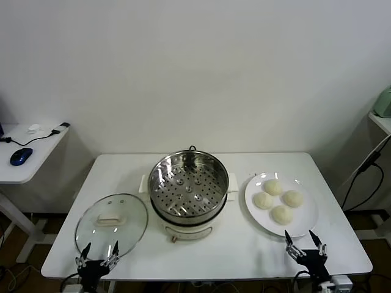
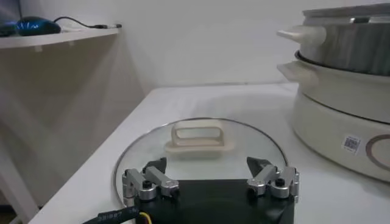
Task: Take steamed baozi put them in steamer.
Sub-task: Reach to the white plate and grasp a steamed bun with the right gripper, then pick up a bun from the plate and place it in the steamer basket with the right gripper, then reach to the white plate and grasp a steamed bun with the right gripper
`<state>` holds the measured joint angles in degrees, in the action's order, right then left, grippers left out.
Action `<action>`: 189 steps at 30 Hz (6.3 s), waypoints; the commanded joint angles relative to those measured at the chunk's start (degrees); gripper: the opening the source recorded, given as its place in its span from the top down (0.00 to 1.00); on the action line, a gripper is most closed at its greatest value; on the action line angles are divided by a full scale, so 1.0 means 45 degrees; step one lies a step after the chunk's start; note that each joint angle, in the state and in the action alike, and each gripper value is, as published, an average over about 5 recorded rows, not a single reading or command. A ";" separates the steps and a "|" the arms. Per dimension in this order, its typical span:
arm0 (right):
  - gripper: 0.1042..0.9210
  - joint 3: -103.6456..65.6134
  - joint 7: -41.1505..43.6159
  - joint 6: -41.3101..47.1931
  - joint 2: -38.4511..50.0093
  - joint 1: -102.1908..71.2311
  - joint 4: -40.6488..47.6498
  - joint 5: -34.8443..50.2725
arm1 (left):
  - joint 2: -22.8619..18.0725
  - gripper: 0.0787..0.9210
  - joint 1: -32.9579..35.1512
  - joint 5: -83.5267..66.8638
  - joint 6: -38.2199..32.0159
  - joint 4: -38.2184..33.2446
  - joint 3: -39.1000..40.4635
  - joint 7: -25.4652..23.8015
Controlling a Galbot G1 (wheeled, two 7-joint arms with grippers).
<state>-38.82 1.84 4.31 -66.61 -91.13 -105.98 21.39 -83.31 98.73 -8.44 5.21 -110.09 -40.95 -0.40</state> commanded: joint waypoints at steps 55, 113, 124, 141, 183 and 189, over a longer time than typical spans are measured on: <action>0.12 2.1745 1.4111 -0.1580 0.0964 2.2522 1.7486 -0.3937 | 0.0022 0.12 -0.0259 0.0526 -0.0220 -0.0003 0.0529 -0.0142; 0.35 2.7234 1.3827 -0.8320 -0.1793 3.0085 0.7210 -0.2197 | -0.0053 0.12 0.0124 0.0994 -0.0452 -0.0180 0.0921 0.0046; 0.35 2.5342 1.2961 -0.9834 -0.2839 2.6409 1.2030 -0.6330 | -0.0054 0.12 0.0360 0.1091 -0.0611 -0.0307 0.1074 0.0237; 0.35 2.4354 1.2092 -1.0361 -0.4262 2.5383 1.4937 -0.7261 | -0.0047 0.12 0.0259 0.1070 -0.0752 -0.0086 0.1070 0.0463; 0.12 3.0876 1.0856 0.2427 0.5645 2.8113 0.6921 0.2923 | -0.0219 0.12 0.0181 0.0842 -0.0685 -0.0263 0.1148 0.0507; 0.12 2.9240 1.0600 0.2512 0.4838 2.6005 0.8664 0.2031 | -0.0249 0.12 0.0263 0.0837 -0.0703 -0.0182 0.1112 0.0580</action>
<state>96.45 52.20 8.50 -47.06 34.80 -68.46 31.04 -84.36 99.94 -4.47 1.88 -111.01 -36.02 2.31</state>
